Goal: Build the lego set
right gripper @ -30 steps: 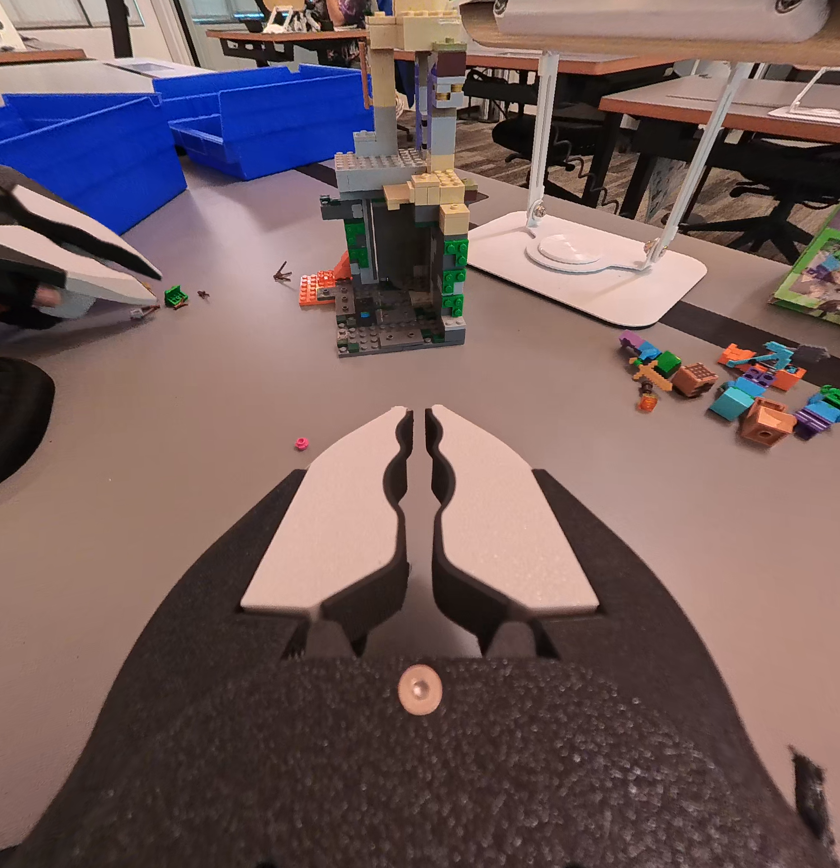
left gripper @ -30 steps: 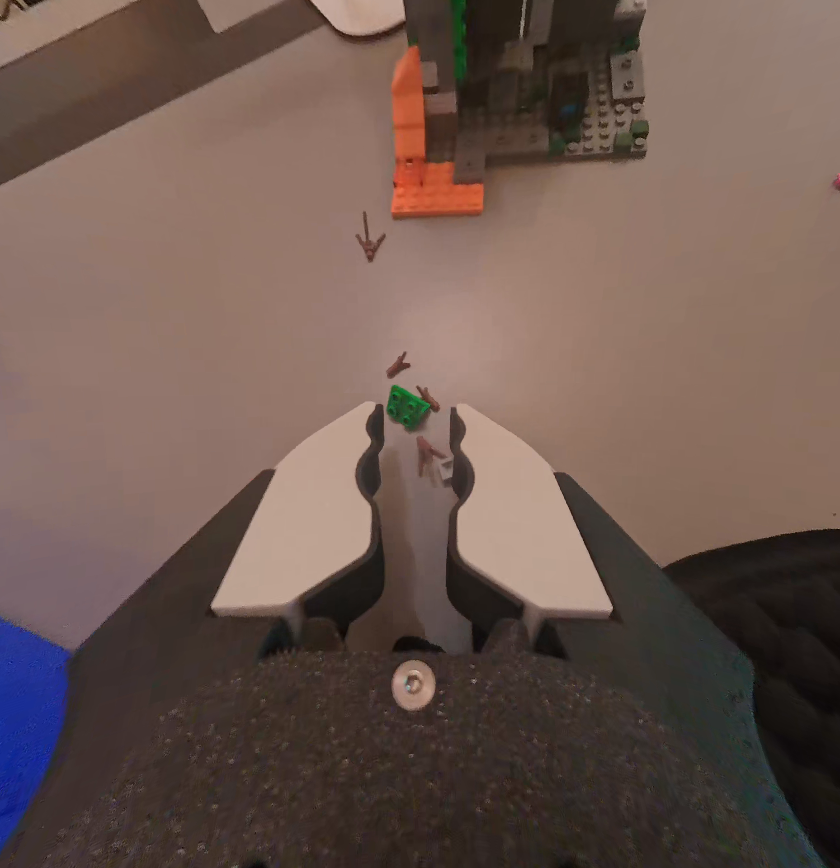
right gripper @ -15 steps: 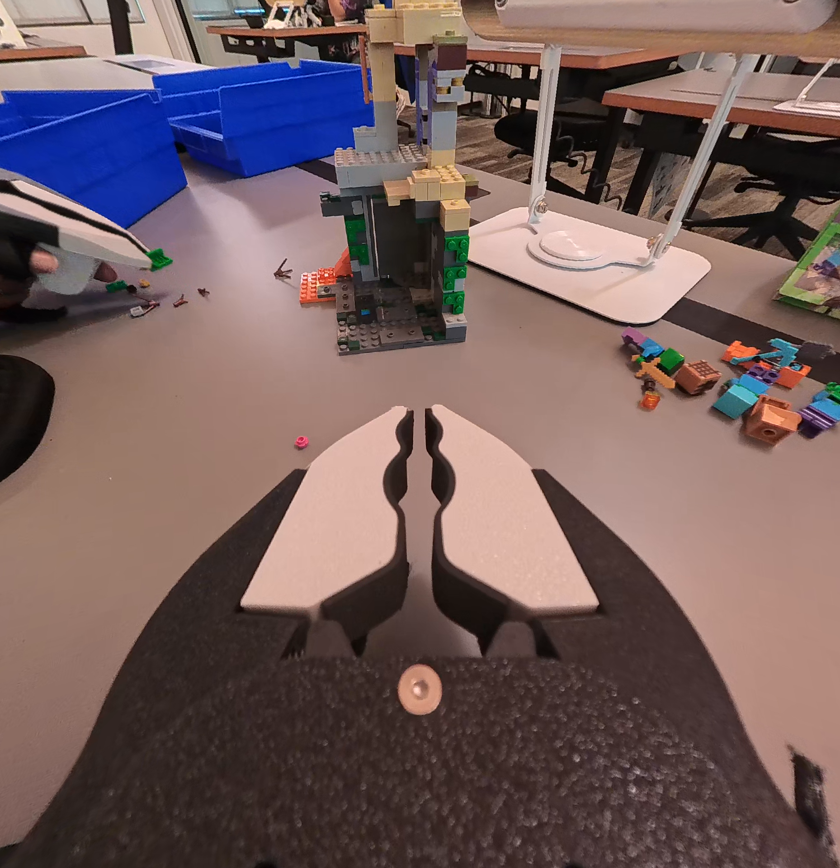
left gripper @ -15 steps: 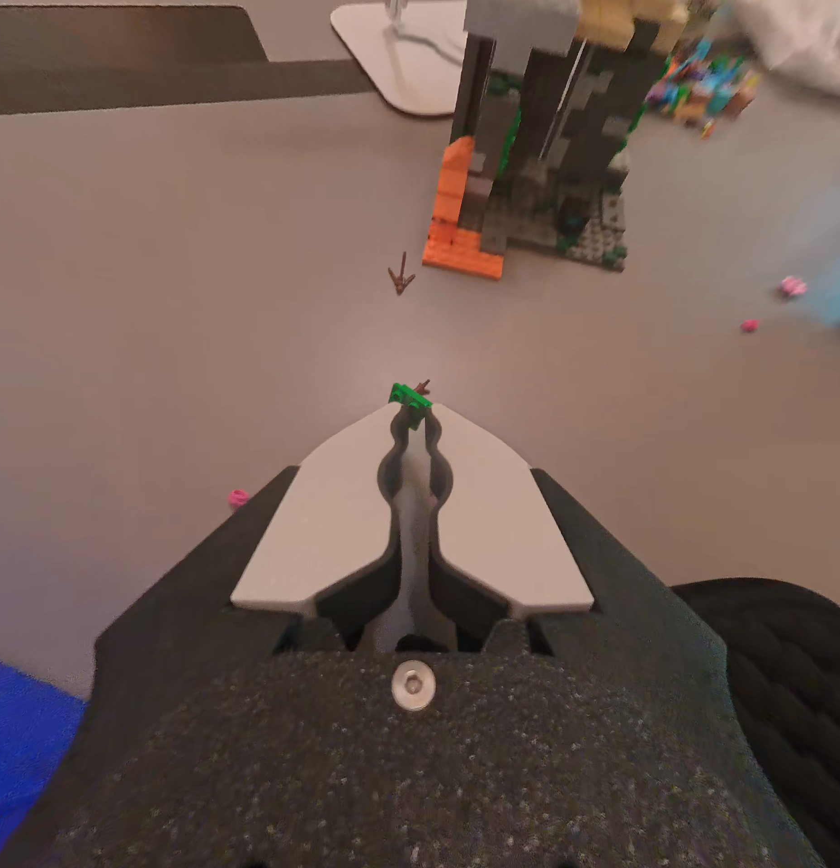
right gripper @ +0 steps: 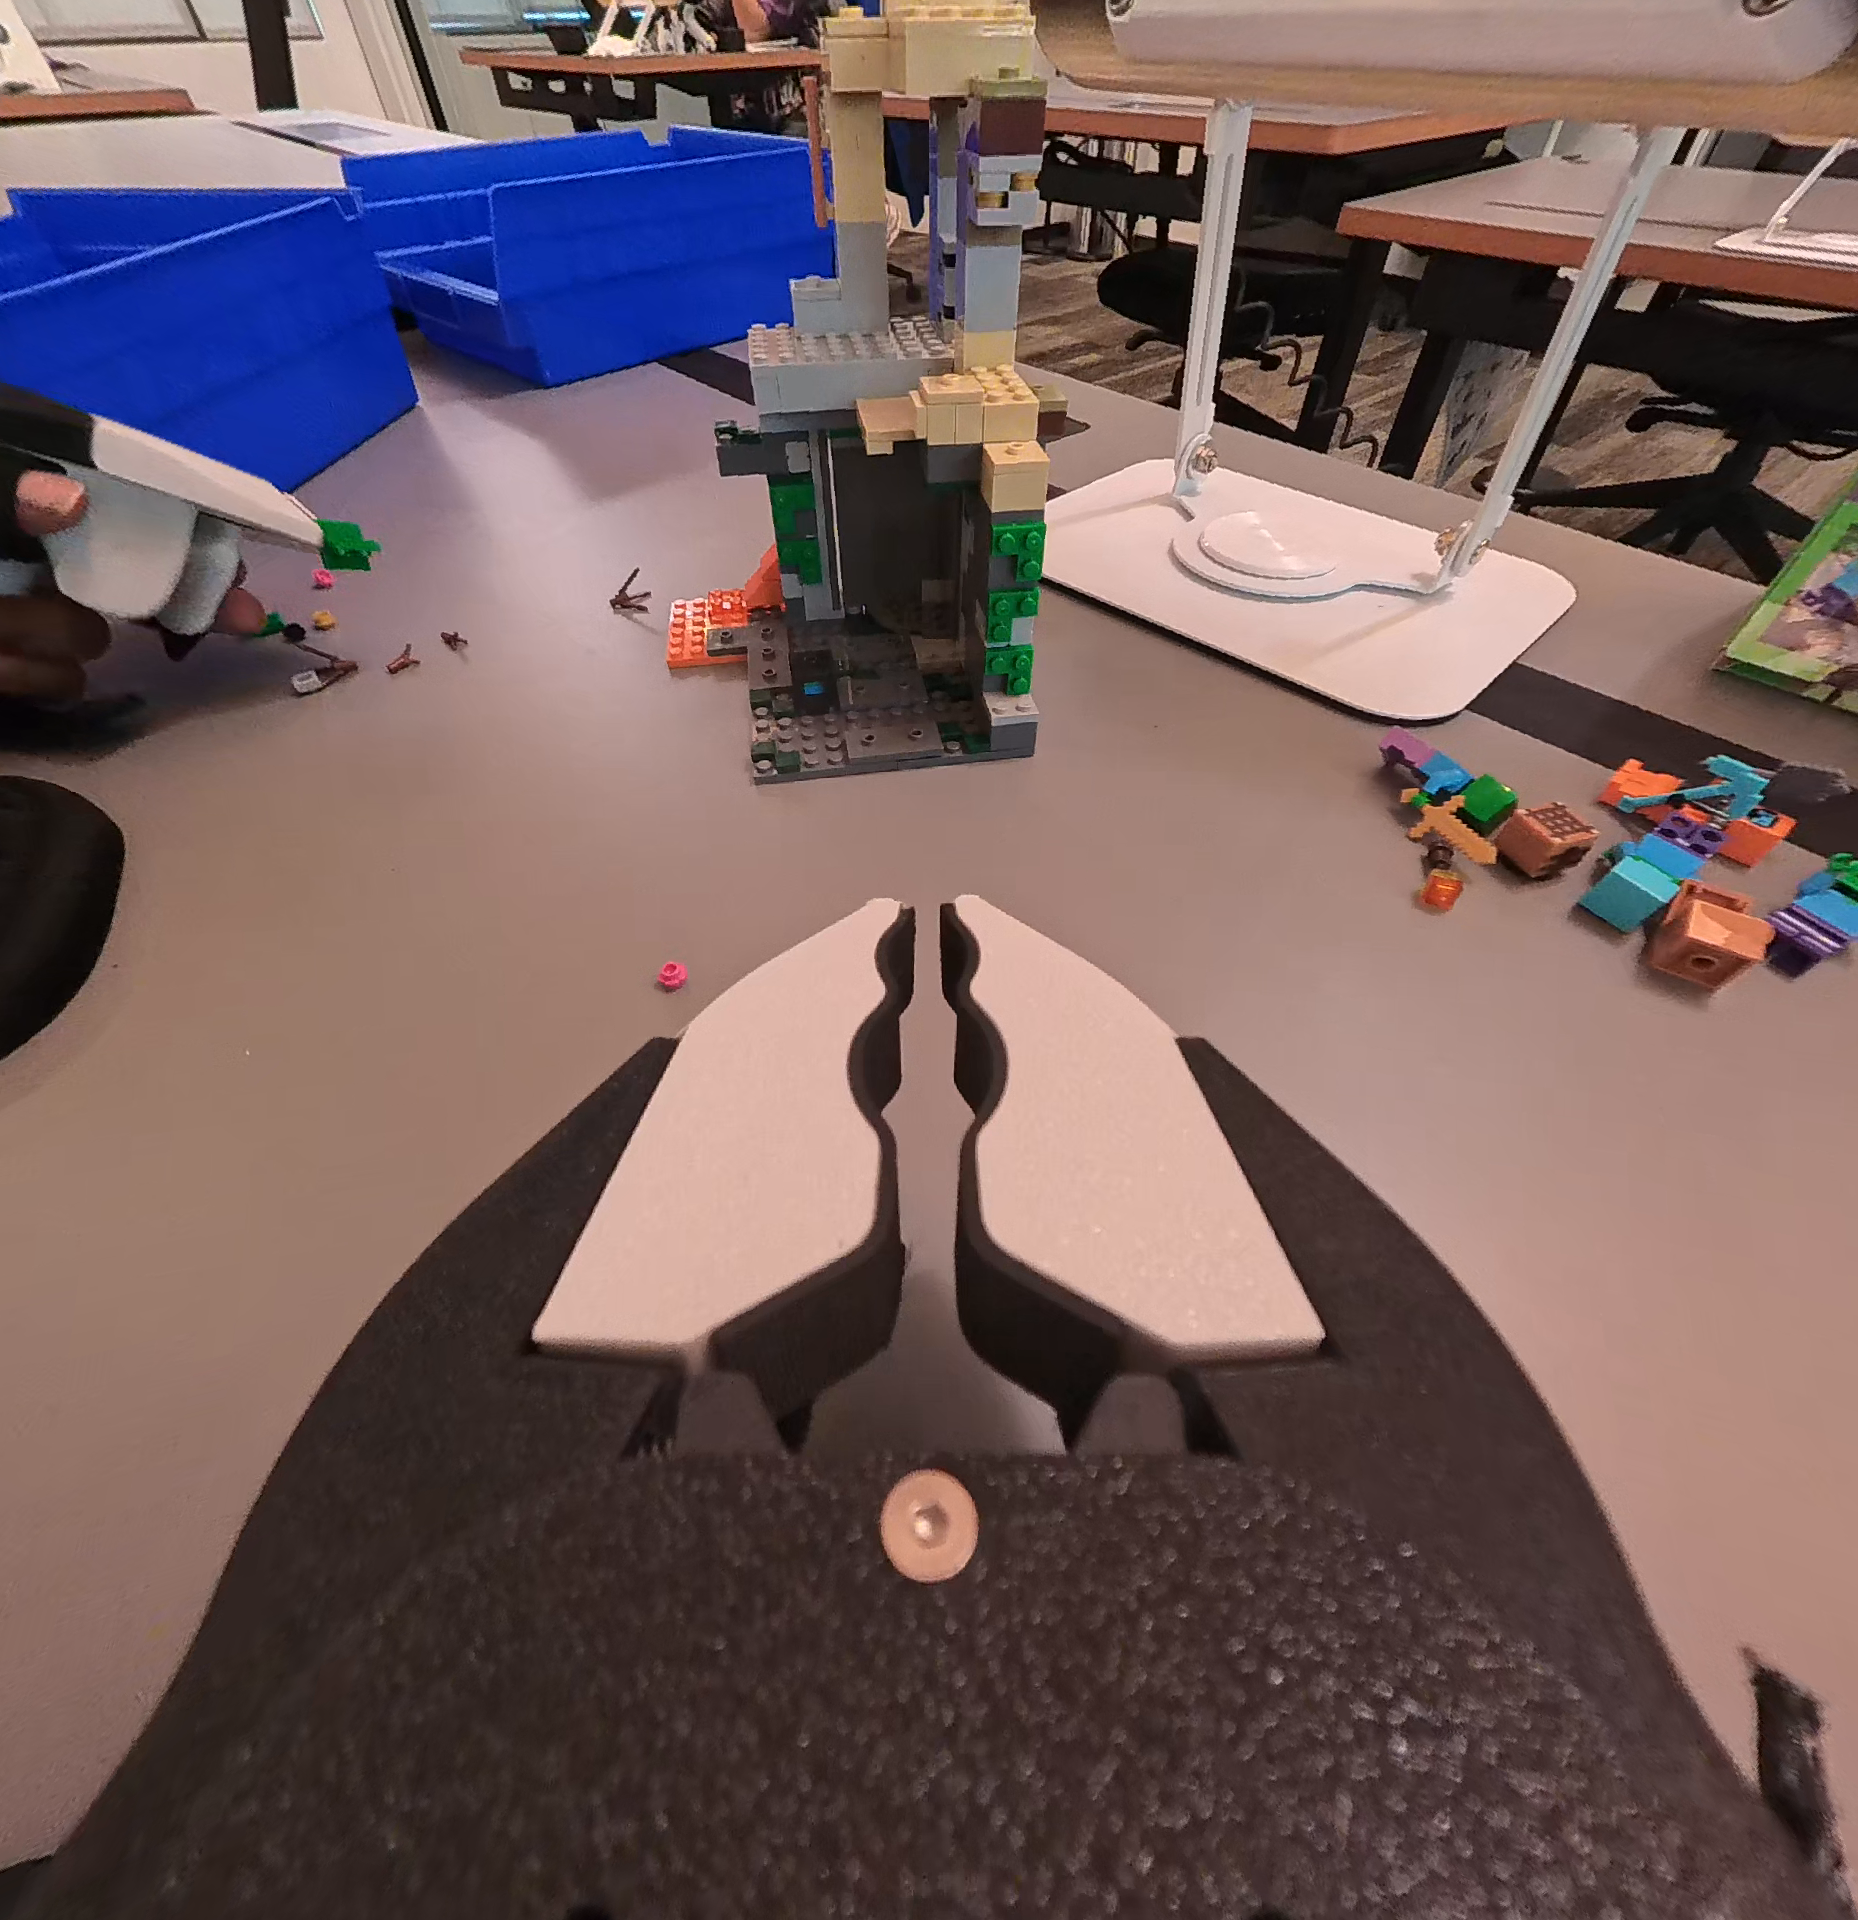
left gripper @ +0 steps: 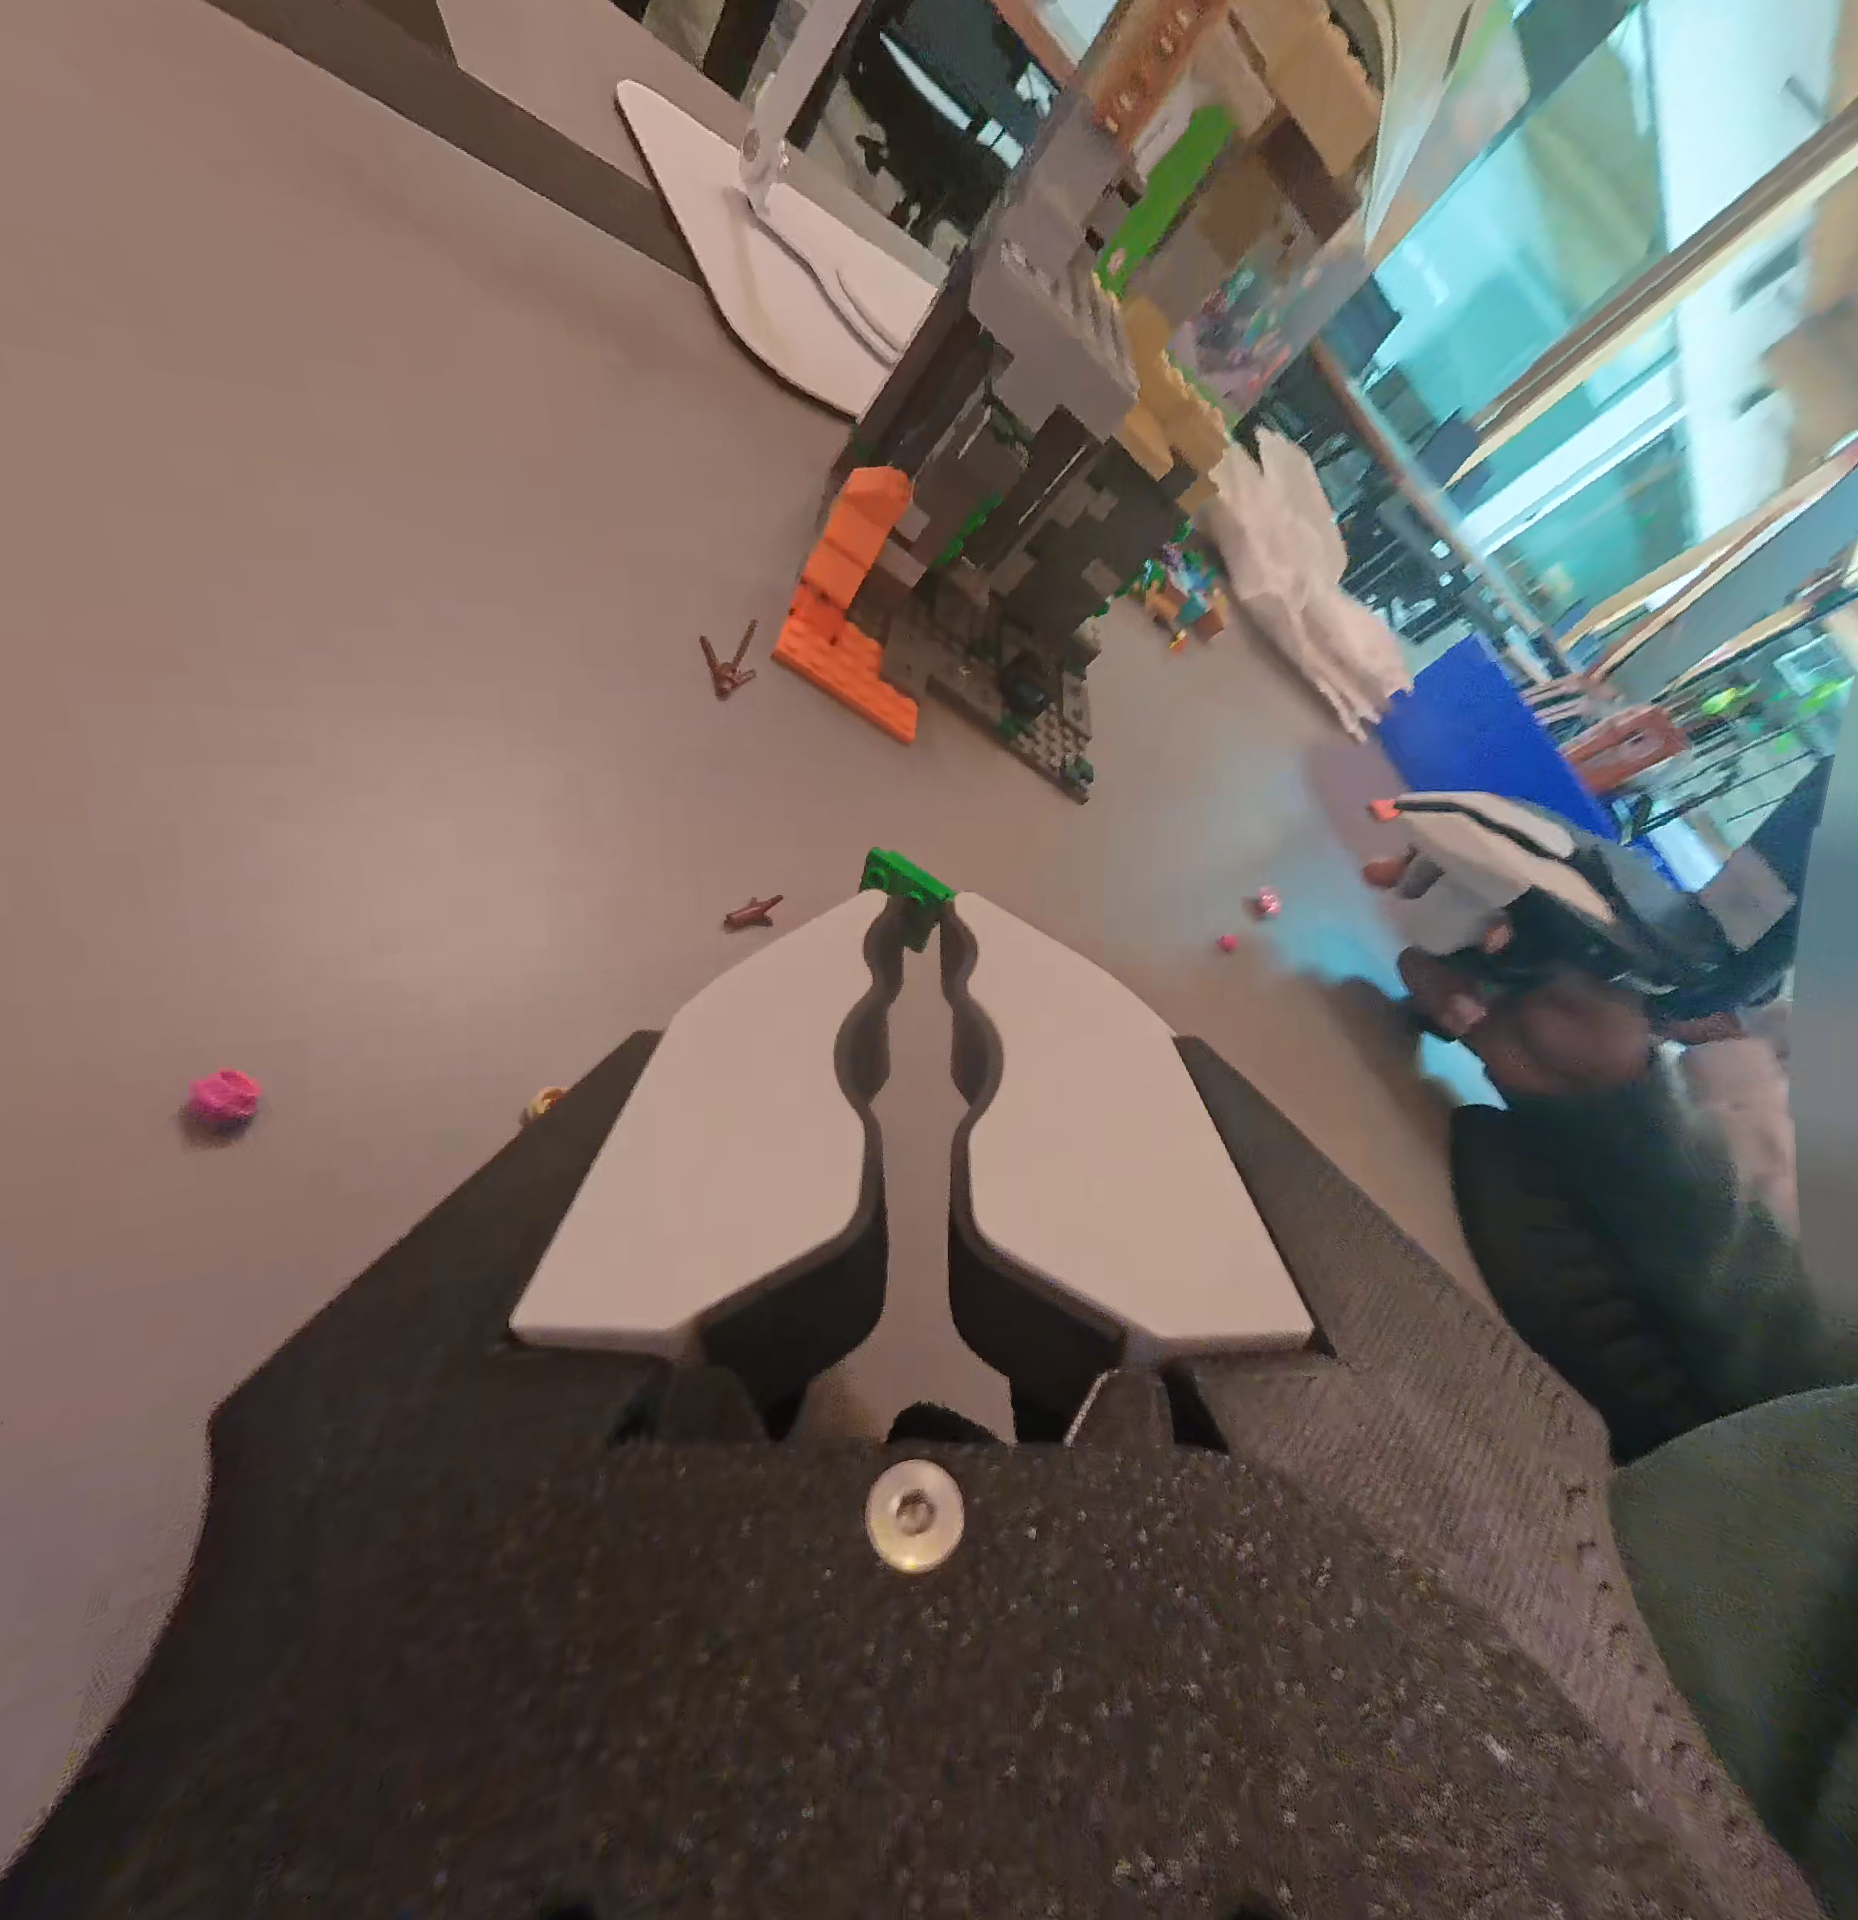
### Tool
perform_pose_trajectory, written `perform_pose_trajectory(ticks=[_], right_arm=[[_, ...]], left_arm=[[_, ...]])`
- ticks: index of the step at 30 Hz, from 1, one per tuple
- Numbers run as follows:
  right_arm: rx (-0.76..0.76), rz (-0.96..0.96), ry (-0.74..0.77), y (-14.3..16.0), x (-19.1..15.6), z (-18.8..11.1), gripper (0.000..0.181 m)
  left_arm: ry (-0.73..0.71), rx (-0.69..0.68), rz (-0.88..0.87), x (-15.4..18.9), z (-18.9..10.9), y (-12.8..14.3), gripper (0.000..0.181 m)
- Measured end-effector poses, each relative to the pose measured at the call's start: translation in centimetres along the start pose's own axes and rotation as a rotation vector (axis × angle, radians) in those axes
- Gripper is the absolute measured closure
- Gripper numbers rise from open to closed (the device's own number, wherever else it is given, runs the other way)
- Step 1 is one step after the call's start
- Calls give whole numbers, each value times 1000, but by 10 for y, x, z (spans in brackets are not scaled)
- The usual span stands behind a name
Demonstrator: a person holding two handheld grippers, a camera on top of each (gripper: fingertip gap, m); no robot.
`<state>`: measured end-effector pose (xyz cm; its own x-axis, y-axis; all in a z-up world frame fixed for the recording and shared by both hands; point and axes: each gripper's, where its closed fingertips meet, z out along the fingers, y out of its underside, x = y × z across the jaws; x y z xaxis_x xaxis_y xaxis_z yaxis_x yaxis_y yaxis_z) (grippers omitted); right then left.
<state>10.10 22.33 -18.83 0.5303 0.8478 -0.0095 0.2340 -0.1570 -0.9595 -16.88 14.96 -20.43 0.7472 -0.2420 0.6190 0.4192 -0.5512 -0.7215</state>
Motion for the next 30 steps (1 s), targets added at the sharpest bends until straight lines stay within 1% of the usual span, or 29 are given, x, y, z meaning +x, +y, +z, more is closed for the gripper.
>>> perform_pose_trajectory(ticks=[2,4,11,14,16,19,24,26,30], right_arm=[[-1,1,0,0,0,0,177],[-3,1,0,1,0,0,177],[-4,-1,-1,1,0,0,177],[-4,-2,-1,1,0,1,177],[-5,-2,0,1,0,1,177],[-4,0,-1,1,-1,1,177],[-3,-12,2,0,-1,0,177],[-2,-17,9,-1,0,0,177],[3,-16,18,-2,2,-2,177]], left_arm=[[26,14,-40,1,-1,-1,175],[23,13,-58,-1,0,-1,175],[1,14,-57,-4,0,0,175],[31,20,-27,4,0,-1,175],[73,-4,19,18,5,1,175],[151,-93,109,48,20,9,175],[275,-282,283,97,63,30,175],[306,-355,361,109,80,40,175],[316,-472,504,113,108,61,175]])
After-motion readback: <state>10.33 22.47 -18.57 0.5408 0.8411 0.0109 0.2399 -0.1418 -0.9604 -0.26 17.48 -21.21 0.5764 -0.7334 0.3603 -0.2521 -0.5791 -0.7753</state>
